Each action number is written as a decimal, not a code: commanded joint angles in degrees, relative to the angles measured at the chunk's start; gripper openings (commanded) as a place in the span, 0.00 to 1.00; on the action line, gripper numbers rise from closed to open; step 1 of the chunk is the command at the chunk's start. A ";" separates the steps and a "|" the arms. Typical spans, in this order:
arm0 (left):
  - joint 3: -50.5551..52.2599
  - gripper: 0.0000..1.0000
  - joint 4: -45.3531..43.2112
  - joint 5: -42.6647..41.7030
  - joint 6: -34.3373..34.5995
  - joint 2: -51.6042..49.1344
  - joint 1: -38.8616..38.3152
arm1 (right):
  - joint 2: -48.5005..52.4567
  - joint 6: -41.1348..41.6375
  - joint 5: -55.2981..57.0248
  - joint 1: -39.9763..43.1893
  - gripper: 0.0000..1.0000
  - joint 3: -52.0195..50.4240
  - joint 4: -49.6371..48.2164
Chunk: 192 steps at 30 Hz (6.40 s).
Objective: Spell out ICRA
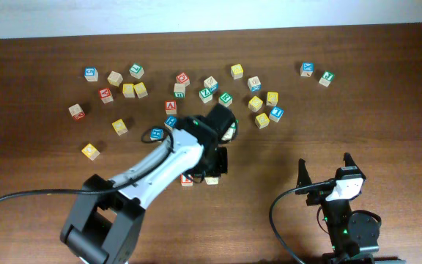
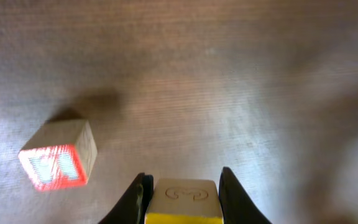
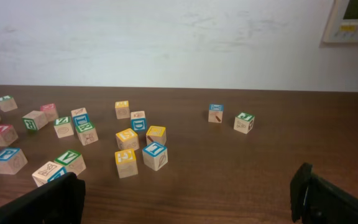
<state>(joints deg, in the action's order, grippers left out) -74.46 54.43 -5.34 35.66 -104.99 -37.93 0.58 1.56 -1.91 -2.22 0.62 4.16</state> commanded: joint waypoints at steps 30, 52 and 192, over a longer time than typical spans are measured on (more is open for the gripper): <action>12.92 0.22 -14.73 11.61 4.57 0.44 -2.91 | -0.39 0.35 0.26 0.37 0.98 -0.31 0.31; 12.85 0.47 -19.82 17.75 4.55 0.44 -2.84 | -0.39 0.35 0.26 0.37 0.98 -0.31 0.31; -24.04 0.99 23.87 -1.31 -4.85 3.10 53.90 | -0.39 0.66 0.98 0.37 0.98 -0.31 -2.08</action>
<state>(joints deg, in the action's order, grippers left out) -98.06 78.24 -5.89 30.06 -102.69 16.14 0.58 1.54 -1.85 -2.22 0.62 4.05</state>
